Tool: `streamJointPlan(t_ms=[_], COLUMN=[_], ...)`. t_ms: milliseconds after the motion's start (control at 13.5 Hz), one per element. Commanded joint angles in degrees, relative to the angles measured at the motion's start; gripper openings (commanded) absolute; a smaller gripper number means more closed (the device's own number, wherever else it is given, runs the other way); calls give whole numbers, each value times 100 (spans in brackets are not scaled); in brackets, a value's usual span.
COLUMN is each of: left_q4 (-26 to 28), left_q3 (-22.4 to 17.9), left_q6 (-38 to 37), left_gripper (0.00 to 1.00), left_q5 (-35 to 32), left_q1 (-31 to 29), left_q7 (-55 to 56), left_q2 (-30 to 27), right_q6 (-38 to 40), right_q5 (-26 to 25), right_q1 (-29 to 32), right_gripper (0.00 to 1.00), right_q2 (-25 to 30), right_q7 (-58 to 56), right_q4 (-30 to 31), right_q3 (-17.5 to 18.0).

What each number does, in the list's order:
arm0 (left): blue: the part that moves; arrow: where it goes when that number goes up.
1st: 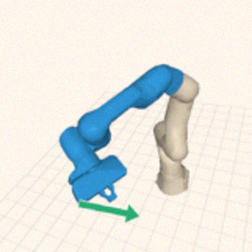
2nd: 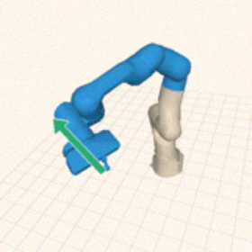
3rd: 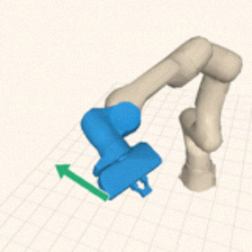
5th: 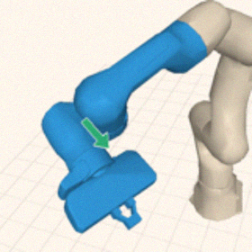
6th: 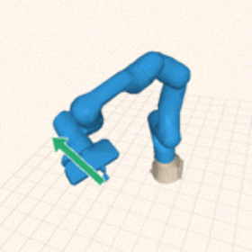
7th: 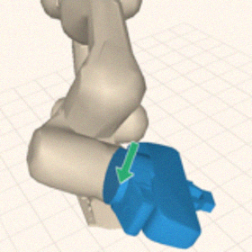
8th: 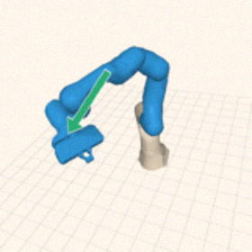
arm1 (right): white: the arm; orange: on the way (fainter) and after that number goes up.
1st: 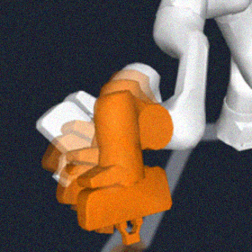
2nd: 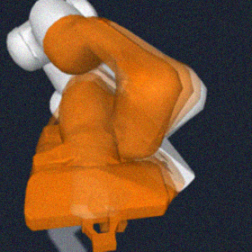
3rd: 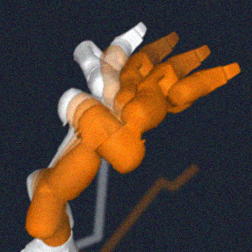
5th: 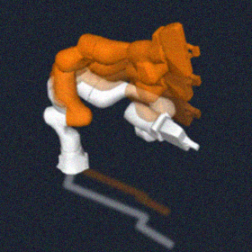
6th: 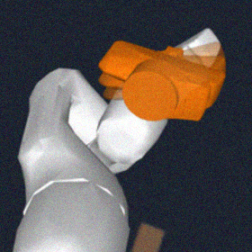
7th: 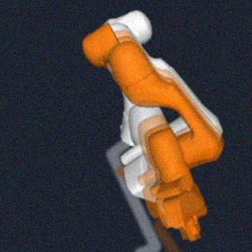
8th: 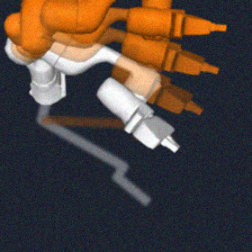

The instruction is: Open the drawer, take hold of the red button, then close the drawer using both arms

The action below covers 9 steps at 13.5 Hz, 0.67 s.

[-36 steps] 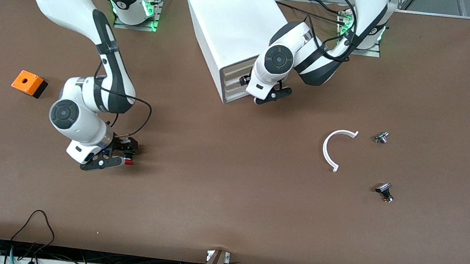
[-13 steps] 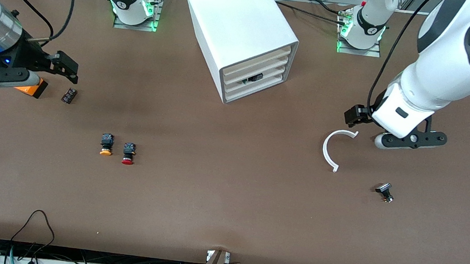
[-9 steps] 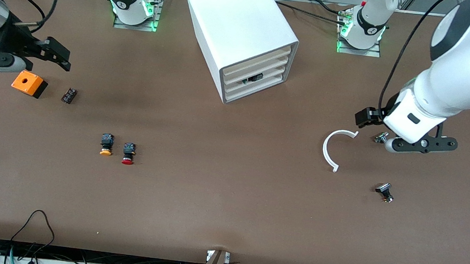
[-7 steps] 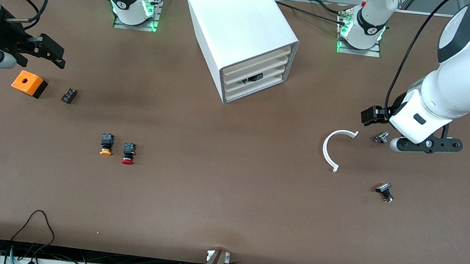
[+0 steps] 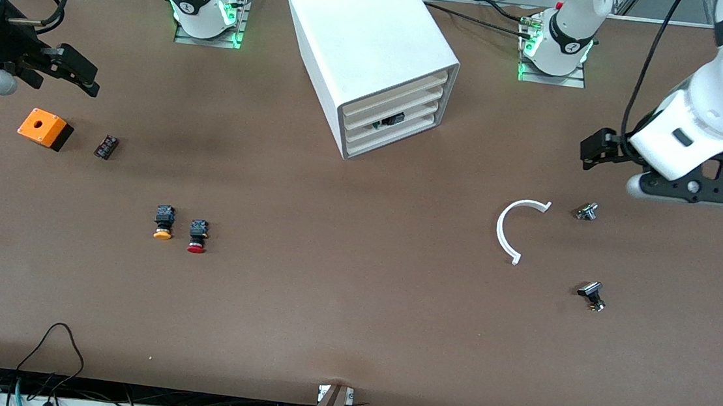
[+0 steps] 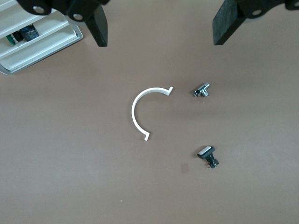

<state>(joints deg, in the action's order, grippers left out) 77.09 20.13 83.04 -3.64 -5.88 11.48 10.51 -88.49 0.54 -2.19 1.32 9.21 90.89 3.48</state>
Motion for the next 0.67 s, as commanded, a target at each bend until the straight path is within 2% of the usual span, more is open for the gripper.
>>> streamJointPlan(t_ms=[0, 297, 446, 594], left_q4=[1648, 2336, 2285, 2013], left_q3=[-887, -1608, -1548, -1565], left_q6=[896, 1879, 1865, 1655], left_gripper=[99, 99, 99, 99], left_q5=[293, 433, 469, 469], left_q1=[455, 991, 975, 948], left_q7=[-663, -647, -559, -559], left_q2=[-1164, -1359, -1342, -1176], right_q6=[7, -2, 25, 34], right_q5=[-89, -107, -98, -89], right_q1=[166, 263, 263, 263], right_gripper=[99, 99, 99, 99], right_q2=[149, 141, 123, 114], right_q7=[98, 90, -15, 63], right_q4=[140, 140, 96, 104], right_q3=[135, 276, 267, 258])
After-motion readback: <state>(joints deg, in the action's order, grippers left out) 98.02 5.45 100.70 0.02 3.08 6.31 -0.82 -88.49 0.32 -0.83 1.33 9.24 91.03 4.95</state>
